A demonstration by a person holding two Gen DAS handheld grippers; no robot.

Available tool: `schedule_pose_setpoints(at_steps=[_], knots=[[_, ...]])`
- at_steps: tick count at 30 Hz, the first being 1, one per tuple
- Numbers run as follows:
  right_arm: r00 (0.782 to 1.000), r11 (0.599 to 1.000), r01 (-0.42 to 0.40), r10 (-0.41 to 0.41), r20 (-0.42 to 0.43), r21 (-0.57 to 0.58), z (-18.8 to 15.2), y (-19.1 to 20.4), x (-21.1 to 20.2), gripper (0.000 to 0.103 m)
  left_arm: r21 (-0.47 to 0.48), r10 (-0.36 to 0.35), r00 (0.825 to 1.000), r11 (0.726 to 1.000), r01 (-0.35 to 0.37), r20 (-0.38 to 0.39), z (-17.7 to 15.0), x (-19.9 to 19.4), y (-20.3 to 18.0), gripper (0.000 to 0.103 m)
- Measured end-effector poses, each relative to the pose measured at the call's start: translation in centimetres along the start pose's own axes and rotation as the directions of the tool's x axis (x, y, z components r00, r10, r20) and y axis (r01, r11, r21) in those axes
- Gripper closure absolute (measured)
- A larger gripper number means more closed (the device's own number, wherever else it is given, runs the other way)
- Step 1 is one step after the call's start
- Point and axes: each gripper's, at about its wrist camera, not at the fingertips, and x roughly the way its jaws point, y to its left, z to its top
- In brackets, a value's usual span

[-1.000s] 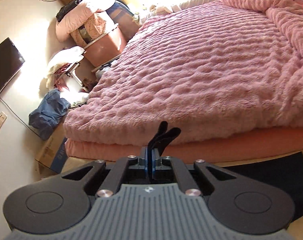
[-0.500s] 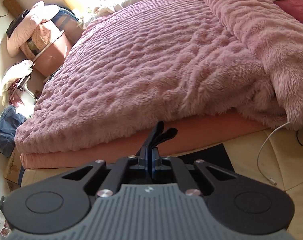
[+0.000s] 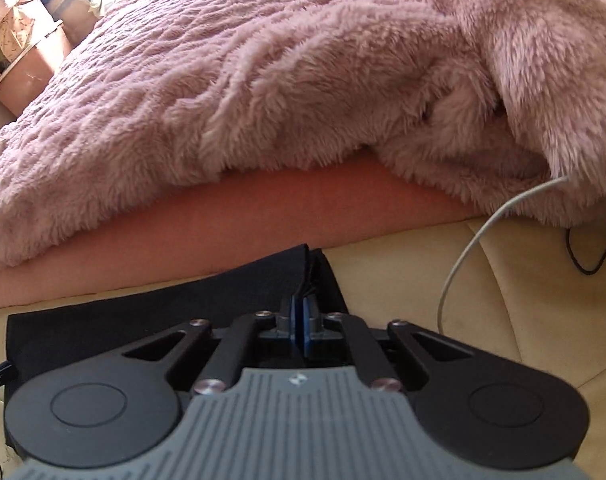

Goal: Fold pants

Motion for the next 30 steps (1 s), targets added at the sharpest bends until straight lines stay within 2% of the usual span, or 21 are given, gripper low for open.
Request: schedule_pose_setpoints(at_steps=[3, 6, 8, 10, 11, 13, 14, 17, 19, 21, 23, 24, 26, 30], knots=[[1.0, 1.0, 0.025, -0.024, 0.009, -0.02, -0.9, -0.1, 1.0, 0.103, 0.002, 0.002, 1.0, 1.0, -0.002, 0.005, -0.1, -0.1, 0.0, 0.08], [0.999, 0.999, 0.039, -0.038, 0.039, -0.009, -1.4, 0.2, -0.1, 0.103, -0.02, 0.001, 1.0, 1.0, -0.001, 0.019, 0.2, -0.9, 0.1, 0.079], [0.995, 0.997, 0.068, -0.066, 0.069, -0.035, -1.8, 0.6, -1.5, 0.094, -0.057, 0.008, 0.999, 0.998, -0.006, 0.044, 0.1, -1.9, 0.7, 0.074], [0.995, 0.999, 0.039, -0.036, 0.095, -0.027, -2.2, 0.5, -3.0, 0.094, -0.113, 0.004, 0.999, 0.994, 0.002, 0.049, -0.2, -2.9, 1.7, 0.058], [0.994, 0.999, 0.028, -0.026, 0.108, -0.02, -2.6, 0.3, -3.8, 0.091, -0.14, 0.003, 0.999, 0.99, 0.004, 0.043, -0.5, -3.3, 2.2, 0.056], [0.992, 1.0, 0.017, -0.015, 0.127, -0.016, -3.4, 0.3, -5.1, 0.054, -0.194, -0.009, 1.0, 0.981, 0.013, 0.023, -1.3, -4.0, 3.3, 0.052], [0.991, 1.0, 0.011, -0.009, 0.131, -0.015, -3.8, 0.2, -5.4, 0.05, -0.225, -0.024, 1.0, 0.974, 0.025, 0.009, -1.7, -4.3, 3.9, 0.051], [0.992, 1.0, 0.01, -0.012, 0.123, 0.013, -4.8, -0.1, -5.3, 0.05, -0.337, -0.079, 0.997, 0.939, 0.067, -0.022, -3.3, -4.7, 5.3, 0.05], [0.994, 0.999, 0.009, -0.014, 0.112, 0.04, -5.3, -0.4, -4.5, 0.05, -0.412, -0.12, 0.992, 0.906, 0.095, -0.036, -4.2, -4.7, 6.0, 0.05], [0.995, 0.998, 0.035, -0.04, 0.089, 0.052, -5.6, -0.5, -3.5, 0.051, -0.453, -0.144, 0.989, 0.885, 0.11, -0.041, -4.9, -4.5, 6.2, 0.05], [0.996, 0.996, 0.053, -0.058, 0.063, 0.077, -6.1, -0.8, -2.6, 0.054, -0.465, -0.162, 0.986, 0.876, 0.128, -0.032, -5.2, -4.5, 6.2, 0.05], [0.997, 0.995, 0.045, -0.049, 0.052, 0.086, -6.3, -1.0, -2.3, 0.062, -0.478, -0.176, 0.984, 0.867, 0.139, -0.032, -5.3, -4.3, 6.2, 0.05], [0.997, 0.996, 0.056, -0.061, 0.055, 0.075, -6.8, -0.9, -1.9, 0.062, -0.502, -0.201, 0.979, 0.851, 0.156, -0.037, -5.4, -3.9, 6.0, 0.049], [0.996, 0.997, 0.073, -0.075, 0.055, 0.035, -6.8, -0.5, -1.6, 0.063, -0.494, -0.183, 0.983, 0.857, 0.148, -0.023, -5.6, -3.7, 5.3, 0.05]])
